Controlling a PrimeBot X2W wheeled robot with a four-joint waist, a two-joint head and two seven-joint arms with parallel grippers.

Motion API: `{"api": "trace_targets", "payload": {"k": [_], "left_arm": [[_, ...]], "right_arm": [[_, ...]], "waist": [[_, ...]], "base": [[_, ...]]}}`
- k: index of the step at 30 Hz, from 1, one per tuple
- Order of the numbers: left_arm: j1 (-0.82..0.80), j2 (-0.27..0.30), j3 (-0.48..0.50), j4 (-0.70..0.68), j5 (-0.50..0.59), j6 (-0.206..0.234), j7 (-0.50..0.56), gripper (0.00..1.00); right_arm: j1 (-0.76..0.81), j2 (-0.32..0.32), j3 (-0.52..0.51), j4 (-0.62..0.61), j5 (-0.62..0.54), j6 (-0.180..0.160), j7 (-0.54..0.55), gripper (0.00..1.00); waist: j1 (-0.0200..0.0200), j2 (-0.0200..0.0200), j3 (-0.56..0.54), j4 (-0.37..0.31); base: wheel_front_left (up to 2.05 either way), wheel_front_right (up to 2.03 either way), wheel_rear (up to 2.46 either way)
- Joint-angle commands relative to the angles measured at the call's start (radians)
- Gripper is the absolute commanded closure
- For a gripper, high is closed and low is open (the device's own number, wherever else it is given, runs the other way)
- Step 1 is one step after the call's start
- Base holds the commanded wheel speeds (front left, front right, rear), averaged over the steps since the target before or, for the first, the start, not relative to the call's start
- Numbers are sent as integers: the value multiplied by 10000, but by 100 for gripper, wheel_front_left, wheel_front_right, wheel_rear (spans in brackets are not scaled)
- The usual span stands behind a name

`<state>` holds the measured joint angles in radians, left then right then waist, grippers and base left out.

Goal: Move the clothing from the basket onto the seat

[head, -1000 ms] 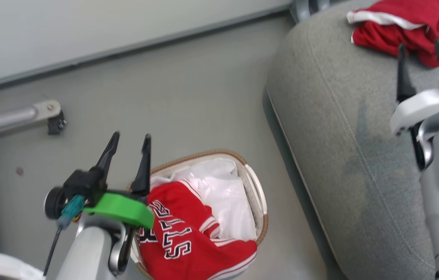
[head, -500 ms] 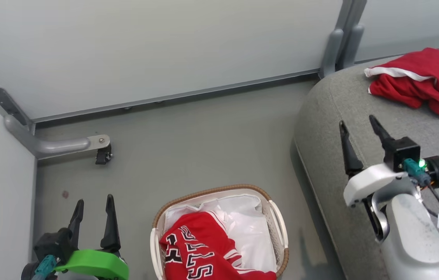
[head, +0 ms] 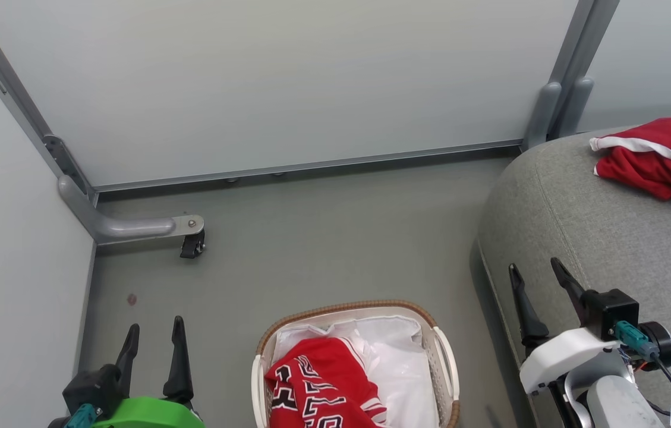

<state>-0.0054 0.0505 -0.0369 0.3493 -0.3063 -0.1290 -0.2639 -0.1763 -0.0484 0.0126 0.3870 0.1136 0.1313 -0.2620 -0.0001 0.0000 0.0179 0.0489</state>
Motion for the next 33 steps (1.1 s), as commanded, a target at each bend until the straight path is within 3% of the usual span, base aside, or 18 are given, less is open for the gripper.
{"api": "trace_targets", "payload": {"k": [1, 33], "left_arm": [[182, 4, -9, -21, -36, -25, -9, 0], [78, 6, -313, 86, -43, -28, -9, 0]], "right_arm": [[173, -40, 57, -38, 15, -10, -46, 0], [159, -39, 321, -88, 143, -12, -46, 0]], "waist": [[1, 0, -15, -12], [1, 0, 101, -144]], "base": [[0, 0, 0], [0, 0, 0]]}}
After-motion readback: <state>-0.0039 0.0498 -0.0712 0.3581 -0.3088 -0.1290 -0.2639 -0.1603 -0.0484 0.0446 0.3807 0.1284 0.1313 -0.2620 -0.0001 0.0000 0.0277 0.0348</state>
